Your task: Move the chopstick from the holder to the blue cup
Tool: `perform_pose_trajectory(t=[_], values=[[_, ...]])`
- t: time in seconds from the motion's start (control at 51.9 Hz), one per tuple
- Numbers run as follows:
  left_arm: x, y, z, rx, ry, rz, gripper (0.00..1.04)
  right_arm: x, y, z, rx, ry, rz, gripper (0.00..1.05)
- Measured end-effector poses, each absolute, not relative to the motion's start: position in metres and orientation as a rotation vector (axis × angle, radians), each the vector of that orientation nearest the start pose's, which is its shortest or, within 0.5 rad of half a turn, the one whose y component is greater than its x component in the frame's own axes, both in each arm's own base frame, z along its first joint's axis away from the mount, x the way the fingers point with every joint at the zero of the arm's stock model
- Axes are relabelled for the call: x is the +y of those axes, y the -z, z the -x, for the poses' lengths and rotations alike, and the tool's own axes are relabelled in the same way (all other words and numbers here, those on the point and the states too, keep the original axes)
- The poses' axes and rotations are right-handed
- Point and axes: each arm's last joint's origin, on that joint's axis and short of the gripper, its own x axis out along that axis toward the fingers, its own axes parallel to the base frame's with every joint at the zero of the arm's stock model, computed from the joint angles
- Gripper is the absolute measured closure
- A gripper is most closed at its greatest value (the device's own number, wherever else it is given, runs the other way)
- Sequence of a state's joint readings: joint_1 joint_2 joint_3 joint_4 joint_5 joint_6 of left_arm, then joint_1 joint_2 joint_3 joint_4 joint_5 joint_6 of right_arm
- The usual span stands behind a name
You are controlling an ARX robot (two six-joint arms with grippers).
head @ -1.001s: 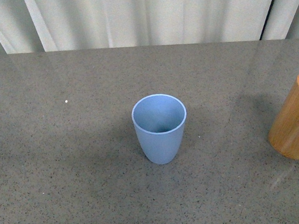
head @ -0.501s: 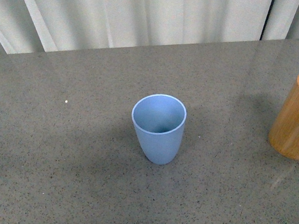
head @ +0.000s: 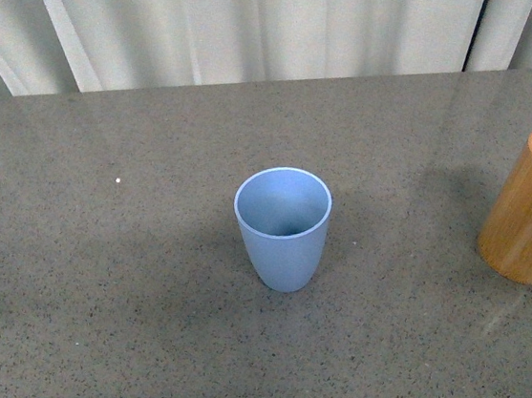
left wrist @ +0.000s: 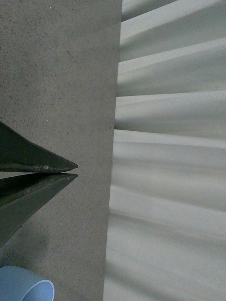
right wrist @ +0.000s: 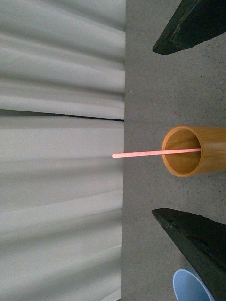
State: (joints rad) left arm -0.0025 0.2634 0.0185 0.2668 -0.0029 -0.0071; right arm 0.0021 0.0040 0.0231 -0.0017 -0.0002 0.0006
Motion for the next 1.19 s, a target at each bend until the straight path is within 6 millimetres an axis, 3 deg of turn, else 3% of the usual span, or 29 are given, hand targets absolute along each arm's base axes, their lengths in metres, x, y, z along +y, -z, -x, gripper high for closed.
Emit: perform_pose_trajectory(t=[0.693, 0.905, 0.982, 1.155, 1.194], values=[[0.0, -0.17, -0.097, -0.015, 0.002, 0.007, 1.01, 0.0, -0.171, -0.096, -0.017, -0.002, -0.001, 0.1], [0.0, -0.17, -0.097, -0.016, 0.002, 0.007, 0.6, 0.0, -0.171, -0.096, -0.017, -0.002, -0.001, 0.1], [0.0, -0.17, -0.097, -0.016, 0.002, 0.007, 0.47, -0.001, -0.168, -0.1, 0.167, 0.024, 0.052, 0.1], [0.0, -0.17, -0.097, -0.016, 0.002, 0.007, 0.07, -0.008, -0.174, -0.15, 0.249, -0.059, 0.093, 0.1], [0.0, -0.17, -0.097, -0.016, 0.002, 0.005, 0.06, -0.009, -0.175, -0.164, 0.254, -0.068, 0.096, 0.1]])
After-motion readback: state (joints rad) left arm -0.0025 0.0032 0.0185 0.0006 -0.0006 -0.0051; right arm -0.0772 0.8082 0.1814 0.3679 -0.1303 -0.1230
